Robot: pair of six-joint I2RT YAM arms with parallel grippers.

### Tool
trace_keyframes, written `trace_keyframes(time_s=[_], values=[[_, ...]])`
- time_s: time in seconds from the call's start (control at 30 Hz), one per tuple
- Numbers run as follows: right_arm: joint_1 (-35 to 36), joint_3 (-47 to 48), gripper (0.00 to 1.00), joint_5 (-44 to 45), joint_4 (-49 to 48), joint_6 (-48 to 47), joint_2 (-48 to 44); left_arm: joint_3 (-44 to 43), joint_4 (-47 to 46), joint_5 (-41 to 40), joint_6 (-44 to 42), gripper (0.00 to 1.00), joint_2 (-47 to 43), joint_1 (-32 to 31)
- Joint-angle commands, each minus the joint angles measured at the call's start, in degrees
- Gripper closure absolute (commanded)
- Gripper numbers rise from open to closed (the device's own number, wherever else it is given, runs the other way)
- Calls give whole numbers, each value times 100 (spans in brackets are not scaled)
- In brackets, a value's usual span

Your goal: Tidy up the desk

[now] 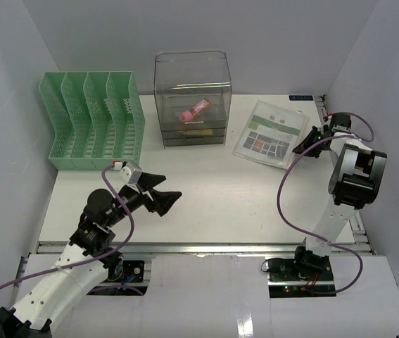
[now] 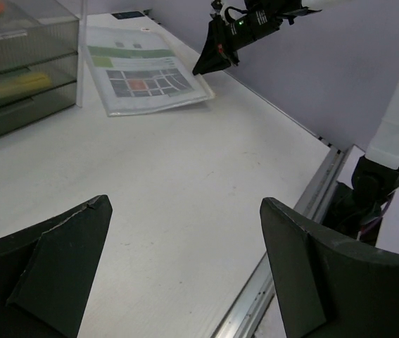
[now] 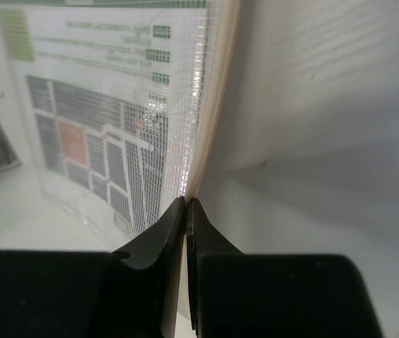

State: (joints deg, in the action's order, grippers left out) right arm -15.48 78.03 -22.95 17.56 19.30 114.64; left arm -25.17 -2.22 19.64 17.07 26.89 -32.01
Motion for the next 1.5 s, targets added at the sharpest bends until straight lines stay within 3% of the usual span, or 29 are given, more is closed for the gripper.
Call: trace_keyframes(time_s=[0.0,0.13,0.27,0.43,0.57,0.77,0.93,1.07,1.3,1.47], values=[[-285,-618,92,-1377,-95,-64,-1203,644,-1307,678,1762,2,401,19],[-766,-1156,92,-2542,48,-551,-1805,1195,-2417,829,2682,2,804,19],[-1137,-1499,92,-3225,843,-1373,-2185,1330,-2851,892,3136,2,1205,7],[-1393,-1682,92,-3937,2148,-3112,-2305,1266,-3374,902,3570,2,2134,-101],[-1414,-1585,92,-4169,3367,-4423,-2332,984,-3650,589,3654,2,3035,-454],[-1408,-1136,92,-4411,4616,-5478,-2432,619,-4498,403,3815,2,4307,-938],[-1371,-794,92,-4634,5568,-6609,-2415,96,-4596,230,3781,2,4998,-1295],[-1353,-881,92,-4639,5750,-6983,-2537,-225,-4210,114,3801,2,5428,-1336],[-992,-713,92,-4693,5733,-7212,-3072,-286,-4590,184,4049,2,5923,-1382],[-662,-407,92,-4619,5309,-6743,-3512,-333,-4615,189,4043,2,5972,-1404]])
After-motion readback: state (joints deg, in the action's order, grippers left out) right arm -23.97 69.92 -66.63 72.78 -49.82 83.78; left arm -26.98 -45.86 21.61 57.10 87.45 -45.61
